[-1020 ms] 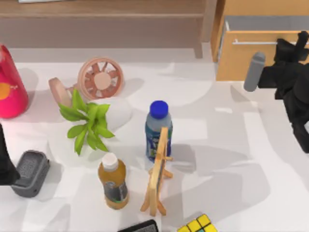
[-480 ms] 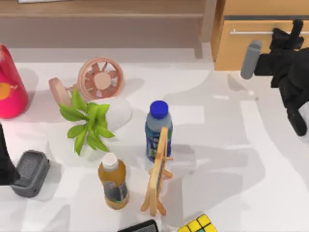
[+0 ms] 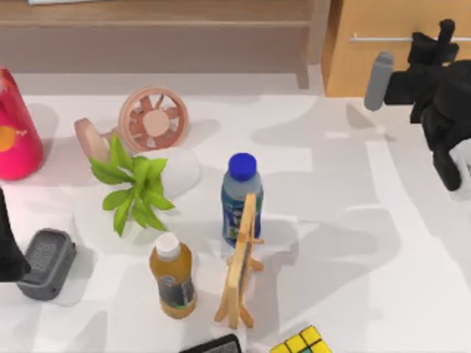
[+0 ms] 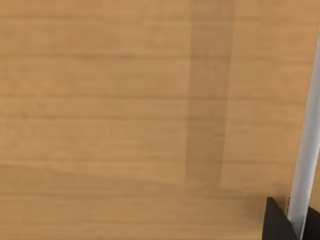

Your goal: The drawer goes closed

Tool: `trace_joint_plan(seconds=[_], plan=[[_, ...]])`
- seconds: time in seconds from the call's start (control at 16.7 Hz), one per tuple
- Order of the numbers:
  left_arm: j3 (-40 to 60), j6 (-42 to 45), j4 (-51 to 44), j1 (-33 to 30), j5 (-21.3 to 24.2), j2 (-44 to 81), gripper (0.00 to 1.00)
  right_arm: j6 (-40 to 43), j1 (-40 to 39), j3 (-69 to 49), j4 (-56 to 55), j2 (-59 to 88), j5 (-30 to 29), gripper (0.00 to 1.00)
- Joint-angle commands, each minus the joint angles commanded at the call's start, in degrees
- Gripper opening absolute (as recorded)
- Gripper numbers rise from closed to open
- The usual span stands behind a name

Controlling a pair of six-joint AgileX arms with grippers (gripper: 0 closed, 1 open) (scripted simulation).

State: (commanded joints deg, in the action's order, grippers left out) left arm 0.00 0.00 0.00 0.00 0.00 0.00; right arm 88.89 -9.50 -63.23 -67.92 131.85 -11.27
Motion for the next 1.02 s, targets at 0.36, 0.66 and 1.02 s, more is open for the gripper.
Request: trace_joint_plan(seconds=[0.36,0.66,1.02], plan=[[0.0,0.0,0.0,0.0,0.0,0.0,1.00,0.0,0.0,0.0,0.0,0.0,0.0,0.30],[0.0,0.0,0.0,0.0,0.0,0.0,1.00,0.0,0.0,0.0,0.0,0.0,0.0,0.68],[0.0,0.0,0.0,0.0,0.0,0.0,1.00,0.0,0.0,0.0,0.0,0.0,0.0,1.00]])
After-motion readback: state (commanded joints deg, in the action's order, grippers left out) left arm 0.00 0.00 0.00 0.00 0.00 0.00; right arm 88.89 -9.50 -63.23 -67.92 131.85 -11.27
